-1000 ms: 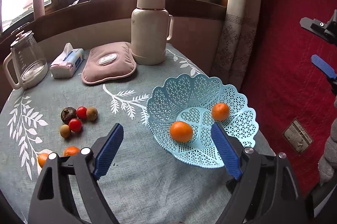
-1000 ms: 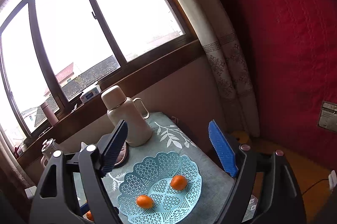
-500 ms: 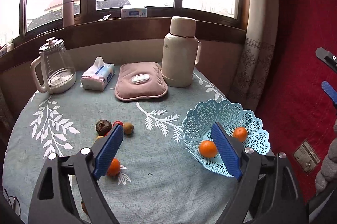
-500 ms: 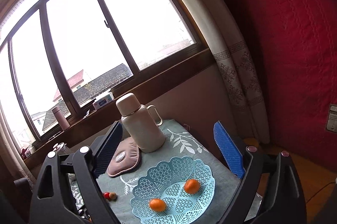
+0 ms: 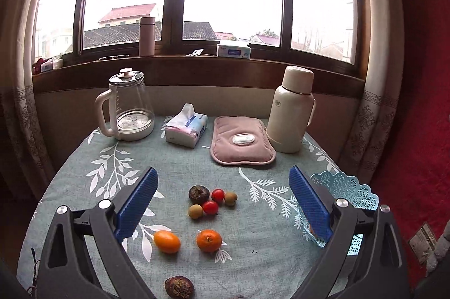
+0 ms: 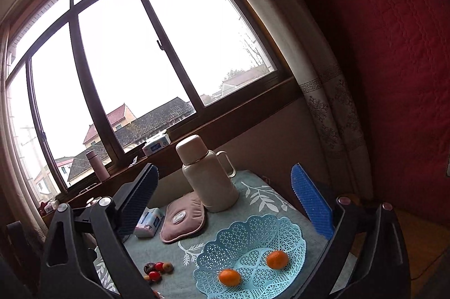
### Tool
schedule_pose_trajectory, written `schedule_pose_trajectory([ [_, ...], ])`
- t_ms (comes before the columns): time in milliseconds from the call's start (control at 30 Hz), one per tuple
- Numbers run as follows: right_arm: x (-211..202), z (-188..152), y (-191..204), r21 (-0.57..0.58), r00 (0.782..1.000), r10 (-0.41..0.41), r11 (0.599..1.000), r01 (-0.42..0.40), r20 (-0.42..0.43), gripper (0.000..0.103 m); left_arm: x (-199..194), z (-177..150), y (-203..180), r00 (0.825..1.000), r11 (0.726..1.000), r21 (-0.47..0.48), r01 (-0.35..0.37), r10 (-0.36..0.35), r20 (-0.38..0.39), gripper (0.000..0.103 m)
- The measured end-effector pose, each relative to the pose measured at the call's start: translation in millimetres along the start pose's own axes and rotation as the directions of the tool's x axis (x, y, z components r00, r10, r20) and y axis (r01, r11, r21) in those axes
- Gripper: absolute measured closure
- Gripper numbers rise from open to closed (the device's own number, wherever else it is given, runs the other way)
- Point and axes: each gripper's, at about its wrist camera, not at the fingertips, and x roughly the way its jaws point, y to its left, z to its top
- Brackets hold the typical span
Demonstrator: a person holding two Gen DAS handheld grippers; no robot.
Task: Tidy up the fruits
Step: 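Withdraw both grippers from the basket back toward the remaining fruit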
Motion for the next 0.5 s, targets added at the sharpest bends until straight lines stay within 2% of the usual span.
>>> schedule_pose_trajectory([
  [167, 1, -4, 9, -0.021, 1.0, 0.026, 0.999, -0.027, -0.015, 0.004, -3, 0, 25, 0.999, 0.999, -0.041, -0.034, 0.034, -0.01, 0.009],
  [500, 6, -16, 24, -0.062, 0.996, 0.06, 0.996, -0.064, -0.061, 0.003, 9, -13, 69, 0.991, 0.989, -0.101, -0.112, 0.103, -0.087, 0.009],
])
